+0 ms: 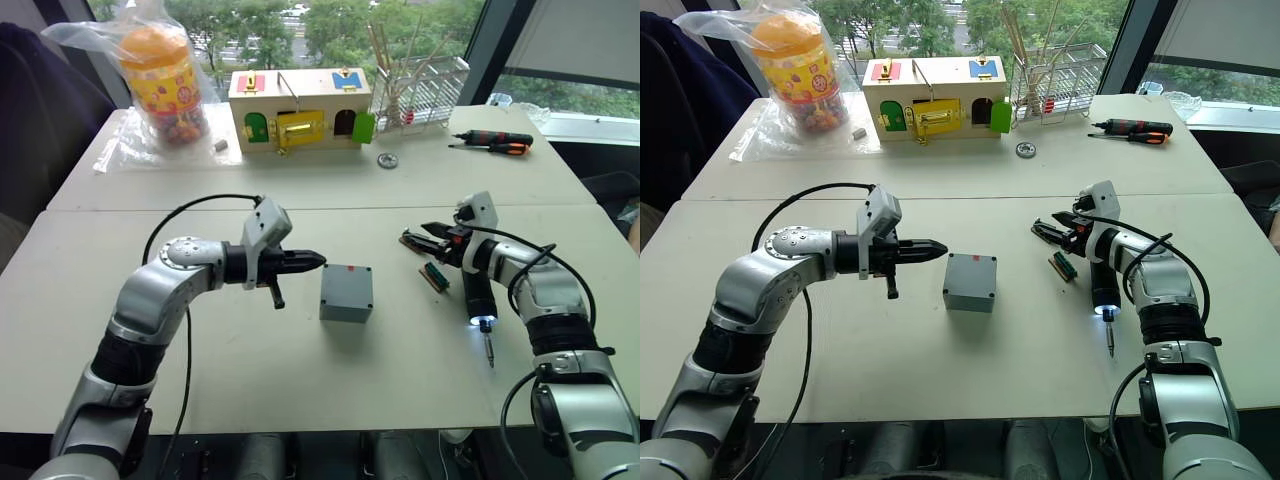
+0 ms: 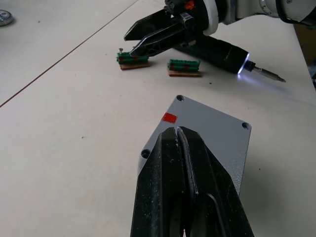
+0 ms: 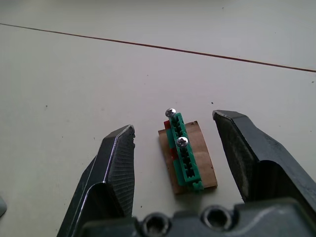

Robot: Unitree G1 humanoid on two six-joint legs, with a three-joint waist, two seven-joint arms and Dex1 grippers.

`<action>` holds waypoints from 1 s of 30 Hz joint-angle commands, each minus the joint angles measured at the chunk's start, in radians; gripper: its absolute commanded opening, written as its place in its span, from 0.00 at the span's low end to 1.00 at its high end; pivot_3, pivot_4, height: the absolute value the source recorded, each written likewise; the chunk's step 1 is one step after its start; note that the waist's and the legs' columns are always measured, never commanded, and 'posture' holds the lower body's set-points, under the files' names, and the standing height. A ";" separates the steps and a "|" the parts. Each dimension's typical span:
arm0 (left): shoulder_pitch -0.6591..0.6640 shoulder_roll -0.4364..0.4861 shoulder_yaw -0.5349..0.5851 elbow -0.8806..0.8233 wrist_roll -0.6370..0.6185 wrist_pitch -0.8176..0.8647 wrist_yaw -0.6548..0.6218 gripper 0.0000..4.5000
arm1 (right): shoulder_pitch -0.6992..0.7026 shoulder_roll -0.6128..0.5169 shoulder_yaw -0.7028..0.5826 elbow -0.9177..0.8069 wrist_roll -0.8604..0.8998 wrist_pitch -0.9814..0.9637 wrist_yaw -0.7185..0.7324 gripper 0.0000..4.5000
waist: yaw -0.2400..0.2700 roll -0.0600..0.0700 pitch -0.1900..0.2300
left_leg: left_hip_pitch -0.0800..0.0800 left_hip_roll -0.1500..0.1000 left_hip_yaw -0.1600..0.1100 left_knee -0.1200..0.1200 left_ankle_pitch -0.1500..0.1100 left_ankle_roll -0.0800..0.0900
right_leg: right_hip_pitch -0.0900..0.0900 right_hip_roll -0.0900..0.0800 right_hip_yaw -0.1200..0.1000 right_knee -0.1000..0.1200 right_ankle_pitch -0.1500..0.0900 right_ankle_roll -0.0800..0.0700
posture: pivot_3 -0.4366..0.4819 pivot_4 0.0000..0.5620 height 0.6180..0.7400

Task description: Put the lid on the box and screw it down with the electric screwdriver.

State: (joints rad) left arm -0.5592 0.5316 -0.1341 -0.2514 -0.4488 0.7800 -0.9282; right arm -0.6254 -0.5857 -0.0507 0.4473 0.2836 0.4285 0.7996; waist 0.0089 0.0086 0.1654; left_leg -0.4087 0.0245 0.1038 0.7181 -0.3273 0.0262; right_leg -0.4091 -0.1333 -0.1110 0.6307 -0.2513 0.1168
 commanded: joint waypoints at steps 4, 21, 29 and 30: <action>-0.006 0.002 0.001 -0.036 -0.016 -0.008 0.009 0.00 | -0.012 -0.012 -0.005 -0.018 -0.018 -0.008 0.012 0.61 | 0.000 0.000 0.000 | 0.000 0.000 0.000 0.000 0.000 0.000 | 0.000 0.000 0.000 0.000 0.000 0.000 | 0.48 0.27 0.76; -0.003 0.000 -0.012 -0.031 -0.009 -0.022 0.012 0.00 | -0.005 -0.009 -0.012 -0.023 -0.038 0.002 0.019 0.01 | 0.000 0.000 0.000 | 0.000 0.000 0.000 0.000 0.000 0.000 | 0.000 0.000 0.000 0.000 0.000 0.000 | 0.48 0.27 0.76; -0.003 -0.002 -0.013 -0.026 -0.007 -0.029 0.012 0.00 | -0.004 -0.011 -0.022 -0.042 -0.037 0.011 0.009 0.01 | 0.000 0.000 0.000 | 0.000 0.000 0.000 0.000 0.000 0.000 | 0.000 0.000 0.000 0.000 0.000 0.000 | 0.48 0.27 0.76; -0.004 -0.003 -0.014 -0.025 -0.007 -0.030 0.012 0.00 | -0.004 -0.012 -0.027 -0.054 -0.033 0.018 0.004 0.01 | 0.000 0.000 0.000 | 0.000 0.000 0.000 0.000 0.000 0.000 | 0.000 0.000 0.000 0.000 0.000 0.000 | 0.48 0.27 0.76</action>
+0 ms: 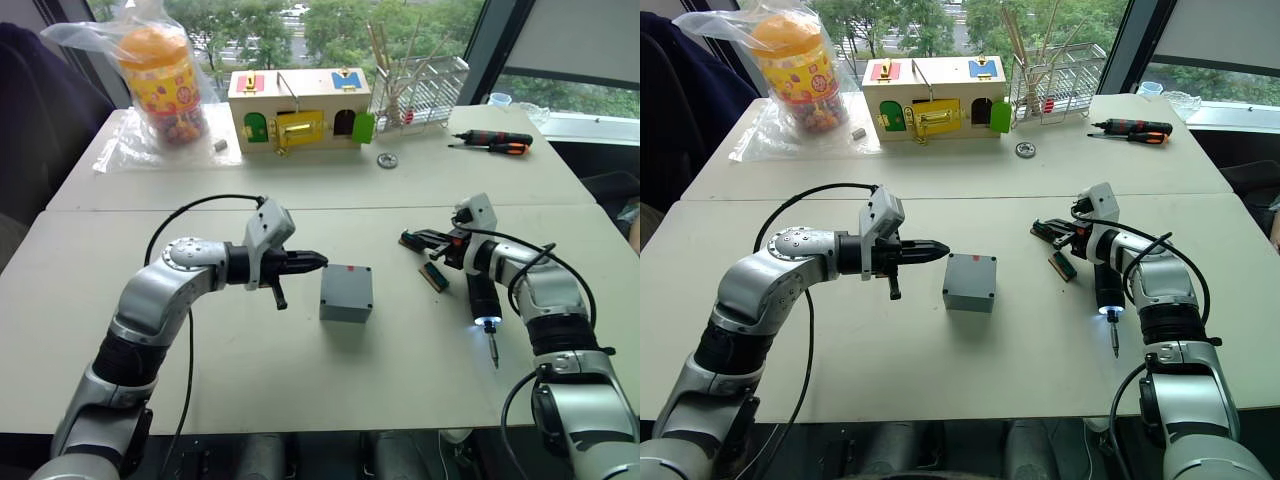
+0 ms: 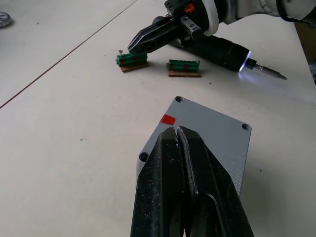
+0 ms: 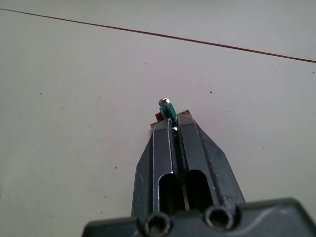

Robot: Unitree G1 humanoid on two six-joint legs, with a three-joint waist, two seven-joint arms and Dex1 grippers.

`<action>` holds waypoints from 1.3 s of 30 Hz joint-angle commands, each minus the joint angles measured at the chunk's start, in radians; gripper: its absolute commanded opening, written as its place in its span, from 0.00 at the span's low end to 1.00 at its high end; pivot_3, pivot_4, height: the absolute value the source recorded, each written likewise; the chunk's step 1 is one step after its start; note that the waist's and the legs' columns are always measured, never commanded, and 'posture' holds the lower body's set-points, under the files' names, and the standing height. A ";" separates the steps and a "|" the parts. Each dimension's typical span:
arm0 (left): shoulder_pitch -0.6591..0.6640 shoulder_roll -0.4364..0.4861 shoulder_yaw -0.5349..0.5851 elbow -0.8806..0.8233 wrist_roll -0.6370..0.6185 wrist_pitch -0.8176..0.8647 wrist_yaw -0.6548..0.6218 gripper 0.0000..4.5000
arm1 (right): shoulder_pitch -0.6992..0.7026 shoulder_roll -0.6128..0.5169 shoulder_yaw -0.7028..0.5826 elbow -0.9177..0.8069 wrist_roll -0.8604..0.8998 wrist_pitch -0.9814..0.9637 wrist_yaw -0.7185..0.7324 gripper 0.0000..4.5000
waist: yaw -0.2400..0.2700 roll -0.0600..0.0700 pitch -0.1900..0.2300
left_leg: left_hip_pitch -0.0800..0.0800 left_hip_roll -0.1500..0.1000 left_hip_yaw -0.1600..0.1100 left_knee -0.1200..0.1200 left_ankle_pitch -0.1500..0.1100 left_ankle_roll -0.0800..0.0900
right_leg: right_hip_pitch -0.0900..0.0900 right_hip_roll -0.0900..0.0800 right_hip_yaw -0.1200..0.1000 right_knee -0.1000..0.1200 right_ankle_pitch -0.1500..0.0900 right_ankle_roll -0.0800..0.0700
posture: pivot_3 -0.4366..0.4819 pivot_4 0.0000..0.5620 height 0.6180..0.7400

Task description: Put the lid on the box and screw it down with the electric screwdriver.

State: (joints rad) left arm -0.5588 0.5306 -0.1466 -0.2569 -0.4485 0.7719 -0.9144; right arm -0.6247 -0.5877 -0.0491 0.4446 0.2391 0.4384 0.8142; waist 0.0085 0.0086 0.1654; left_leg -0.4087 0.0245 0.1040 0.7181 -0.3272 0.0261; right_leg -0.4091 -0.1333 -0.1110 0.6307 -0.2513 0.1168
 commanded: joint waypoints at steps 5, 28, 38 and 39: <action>-0.006 -0.004 -0.002 -0.016 -0.006 -0.024 0.000 0.00 | 0.001 -0.013 -0.054 -0.117 0.033 0.057 -0.032 0.01 | 0.000 0.000 0.000 | 0.000 0.000 0.000 0.000 0.000 0.000 | 0.000 0.000 0.000 0.000 0.000 0.000 | 0.48 0.27 0.76; 0.058 0.150 -0.002 -0.069 -0.030 -0.008 -0.093 0.00 | 0.202 -0.003 -0.030 -0.778 0.380 0.481 -0.015 0.01 | 0.007 0.000 0.000 | 0.000 0.000 -0.002 0.000 0.000 0.000 | 0.000 0.000 0.000 -0.001 0.000 0.000 | 0.48 0.27 0.76; 0.062 0.133 -0.007 -0.087 -0.033 0.008 -0.071 0.00 | 0.213 -0.006 -0.006 -0.733 0.362 0.456 -0.031 0.01 | 0.005 0.000 0.000 | 0.000 0.000 -0.001 -0.001 0.000 0.000 | 0.000 0.000 0.000 0.000 0.000 0.000 | 0.48 0.27 0.76; 0.061 0.132 -0.007 -0.085 -0.033 0.008 -0.071 0.00 | 0.209 -0.005 -0.002 -0.725 0.359 0.450 -0.031 0.01 | 0.005 0.000 0.000 | 0.000 0.000 -0.001 0.000 0.000 0.000 | 0.000 0.000 0.000 0.000 0.000 0.000 | 0.48 0.27 0.76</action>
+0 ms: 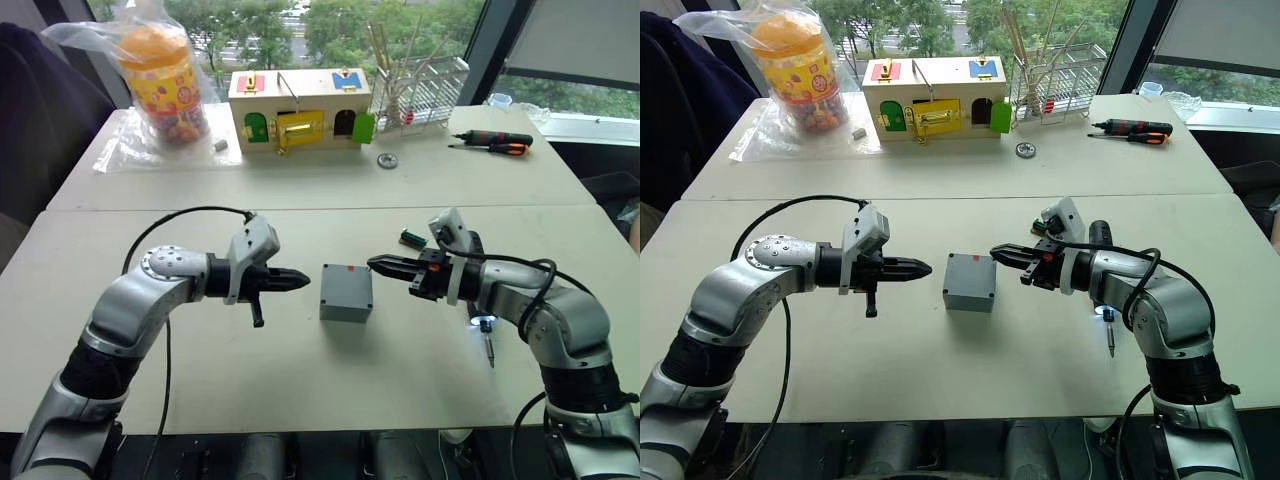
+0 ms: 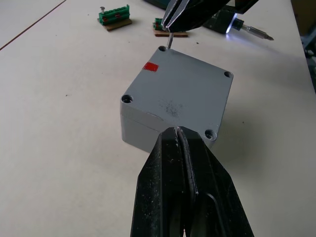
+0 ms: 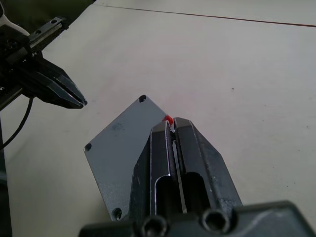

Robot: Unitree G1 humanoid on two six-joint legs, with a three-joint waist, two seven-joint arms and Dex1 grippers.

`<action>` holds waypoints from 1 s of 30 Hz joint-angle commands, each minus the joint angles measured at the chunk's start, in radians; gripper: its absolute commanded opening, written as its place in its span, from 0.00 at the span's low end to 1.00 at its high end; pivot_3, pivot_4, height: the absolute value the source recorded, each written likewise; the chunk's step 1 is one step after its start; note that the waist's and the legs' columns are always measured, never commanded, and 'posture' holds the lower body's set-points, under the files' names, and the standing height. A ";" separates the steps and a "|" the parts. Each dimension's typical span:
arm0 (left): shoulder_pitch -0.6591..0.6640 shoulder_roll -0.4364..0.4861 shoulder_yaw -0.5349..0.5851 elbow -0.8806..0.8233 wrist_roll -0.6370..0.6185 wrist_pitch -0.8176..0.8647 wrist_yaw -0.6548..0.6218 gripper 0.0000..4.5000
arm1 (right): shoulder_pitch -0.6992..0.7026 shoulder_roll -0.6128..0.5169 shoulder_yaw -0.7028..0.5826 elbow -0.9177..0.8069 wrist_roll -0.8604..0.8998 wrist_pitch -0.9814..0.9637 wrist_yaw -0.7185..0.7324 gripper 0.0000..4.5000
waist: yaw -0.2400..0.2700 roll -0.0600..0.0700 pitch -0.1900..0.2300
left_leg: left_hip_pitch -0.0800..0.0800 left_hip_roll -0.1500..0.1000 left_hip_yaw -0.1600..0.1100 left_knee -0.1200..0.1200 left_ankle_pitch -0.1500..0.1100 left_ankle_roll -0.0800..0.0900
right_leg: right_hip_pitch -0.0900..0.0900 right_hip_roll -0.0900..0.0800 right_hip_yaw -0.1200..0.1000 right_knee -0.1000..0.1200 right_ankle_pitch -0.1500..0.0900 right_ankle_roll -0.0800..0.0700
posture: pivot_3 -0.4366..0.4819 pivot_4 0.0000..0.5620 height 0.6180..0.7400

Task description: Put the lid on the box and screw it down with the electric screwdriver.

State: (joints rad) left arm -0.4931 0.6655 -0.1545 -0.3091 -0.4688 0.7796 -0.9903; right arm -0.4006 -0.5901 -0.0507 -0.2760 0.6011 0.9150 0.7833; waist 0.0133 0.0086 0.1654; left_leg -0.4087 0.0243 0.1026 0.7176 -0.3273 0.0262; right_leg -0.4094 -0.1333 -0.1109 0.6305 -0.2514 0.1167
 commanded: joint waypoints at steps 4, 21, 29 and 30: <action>-0.009 -0.007 -0.001 -0.033 -0.013 0.002 0.010 0.00 | -0.025 0.000 0.011 0.021 -0.015 -0.047 0.001 0.01 | -0.001 0.000 0.000 | 0.000 0.000 0.000 0.000 0.000 0.000 | 0.000 0.000 0.000 0.000 0.000 0.000 | 0.48 0.27 0.76; -0.025 -0.027 0.001 -0.033 -0.023 -0.002 0.024 0.00 | -0.036 -0.016 0.064 0.064 -0.062 -0.102 0.022 0.30 | -0.001 0.000 0.000 | 0.000 0.000 0.000 0.000 0.000 0.000 | 0.000 0.000 0.000 0.000 0.000 0.000 | 0.48 0.27 0.76; -0.047 -0.067 -0.005 -0.017 -0.028 -0.024 0.024 0.00 | -0.091 -0.115 -0.071 0.054 -0.004 -0.027 0.019 0.95 | 0.002 0.000 0.000 | 0.000 0.000 0.000 0.000 0.000 0.000 | 0.000 0.000 0.000 0.000 0.000 0.000 | 0.48 0.27 0.76; -0.051 -0.074 -0.008 -0.020 -0.031 -0.025 0.024 0.00 | -0.094 -0.142 -0.092 0.055 0.006 -0.009 0.022 0.95 | 0.002 0.000 0.000 | 0.000 0.000 0.000 0.000 0.000 0.000 | 0.000 0.000 0.000 0.000 0.000 0.000 | 0.48 0.27 0.76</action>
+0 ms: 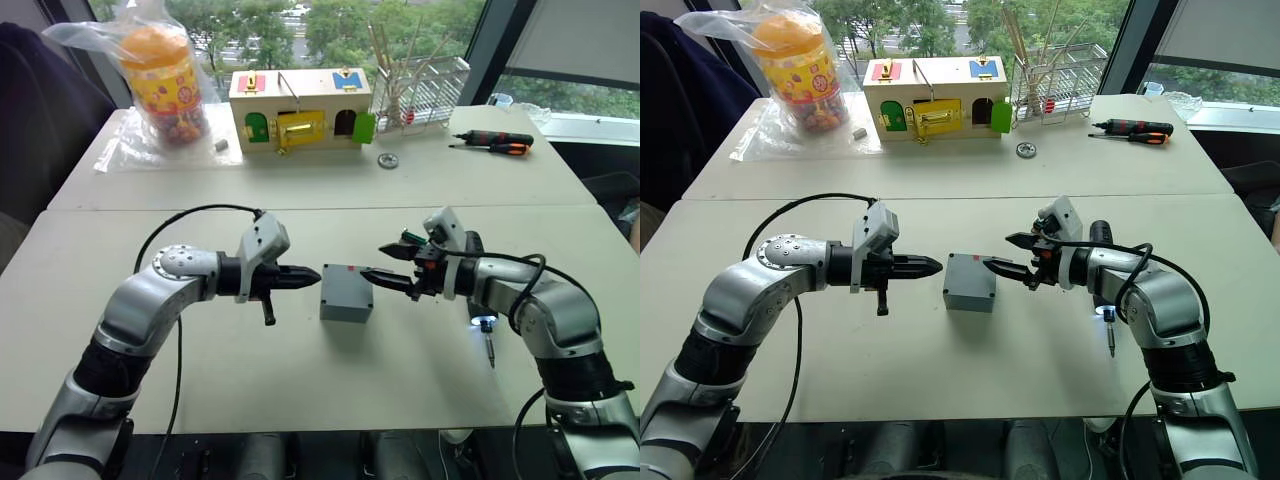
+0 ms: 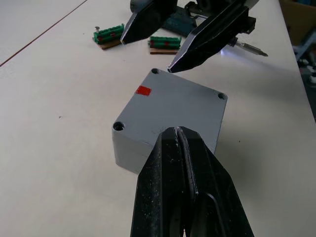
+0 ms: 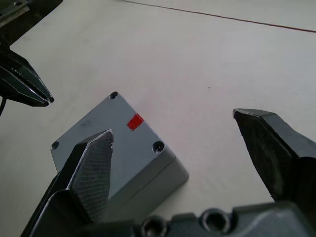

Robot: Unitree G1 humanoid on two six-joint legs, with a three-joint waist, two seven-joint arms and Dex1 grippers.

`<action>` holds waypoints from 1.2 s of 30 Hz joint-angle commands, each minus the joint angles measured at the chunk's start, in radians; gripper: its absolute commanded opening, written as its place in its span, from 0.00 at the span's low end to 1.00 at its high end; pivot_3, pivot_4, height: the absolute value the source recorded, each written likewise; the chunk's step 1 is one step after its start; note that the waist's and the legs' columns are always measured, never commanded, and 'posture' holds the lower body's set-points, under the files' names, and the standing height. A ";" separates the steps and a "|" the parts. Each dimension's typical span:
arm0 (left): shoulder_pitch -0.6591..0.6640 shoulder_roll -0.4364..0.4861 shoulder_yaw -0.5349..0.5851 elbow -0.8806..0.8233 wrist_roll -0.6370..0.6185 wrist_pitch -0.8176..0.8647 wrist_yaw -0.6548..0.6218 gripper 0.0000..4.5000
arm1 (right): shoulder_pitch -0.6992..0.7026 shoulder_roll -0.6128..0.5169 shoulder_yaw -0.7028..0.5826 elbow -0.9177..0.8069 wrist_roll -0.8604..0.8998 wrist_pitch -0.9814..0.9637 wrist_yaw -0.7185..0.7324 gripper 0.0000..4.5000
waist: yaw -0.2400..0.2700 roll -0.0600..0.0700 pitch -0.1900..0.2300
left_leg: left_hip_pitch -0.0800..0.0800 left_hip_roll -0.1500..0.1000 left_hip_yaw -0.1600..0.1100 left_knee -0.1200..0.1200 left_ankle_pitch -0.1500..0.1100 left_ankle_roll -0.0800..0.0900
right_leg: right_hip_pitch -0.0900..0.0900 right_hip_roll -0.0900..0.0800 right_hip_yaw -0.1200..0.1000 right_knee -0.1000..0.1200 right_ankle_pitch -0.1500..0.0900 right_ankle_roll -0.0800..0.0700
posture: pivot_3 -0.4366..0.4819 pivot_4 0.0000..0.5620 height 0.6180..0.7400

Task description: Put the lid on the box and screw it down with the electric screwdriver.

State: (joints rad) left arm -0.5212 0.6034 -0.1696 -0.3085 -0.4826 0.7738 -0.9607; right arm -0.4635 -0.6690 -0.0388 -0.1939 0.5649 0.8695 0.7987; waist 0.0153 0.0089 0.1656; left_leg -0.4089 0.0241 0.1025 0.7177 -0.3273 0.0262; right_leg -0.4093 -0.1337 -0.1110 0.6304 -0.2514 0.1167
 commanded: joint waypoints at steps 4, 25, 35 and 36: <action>-0.038 -0.024 -0.015 -0.057 -0.032 -0.028 -0.033 0.00 | -0.018 -0.304 -0.152 -0.008 0.064 0.173 0.099 0.95 | -0.001 0.000 0.000 | 0.000 0.000 0.000 0.000 0.000 0.000 | 0.000 0.000 0.000 0.000 0.000 0.000 | 0.48 0.27 0.76; 0.066 -0.160 -0.115 -0.138 0.017 -0.108 0.084 0.00 | -0.280 -0.494 0.127 0.473 0.054 0.745 0.085 0.95 | -0.003 0.000 0.001 | -0.001 0.000 0.001 0.001 -0.001 0.001 | -0.002 -0.001 0.001 -0.002 0.000 -0.001 | 0.48 0.27 0.76; 0.107 -0.182 -0.100 -0.143 0.014 -0.095 0.163 0.00 | -0.380 -0.375 0.231 0.542 0.019 0.745 0.030 0.95 | -0.002 0.000 0.001 | -0.001 0.000 0.001 0.001 -0.001 0.001 | -0.002 -0.001 0.001 -0.001 0.000 -0.001 | 0.48 0.27 0.76; 0.109 -0.183 -0.098 -0.142 0.012 -0.095 0.169 0.00 | -0.380 -0.372 0.245 0.531 0.017 0.745 0.029 0.95 | -0.002 0.000 0.001 | -0.001 0.000 0.001 0.001 -0.001 0.001 | -0.002 -0.001 0.001 -0.001 0.000 -0.001 | 0.48 0.27 0.76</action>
State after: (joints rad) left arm -0.4175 0.4237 -0.2938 -0.4268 -0.4648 0.6875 -0.8015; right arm -0.8245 -1.0372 0.1985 0.3646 0.5894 1.6085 0.8295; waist 0.0135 0.0093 0.1662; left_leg -0.4098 0.0244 0.1033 0.7188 -0.3278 0.0271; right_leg -0.4110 -0.1349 -0.1101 0.6291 -0.2509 0.1154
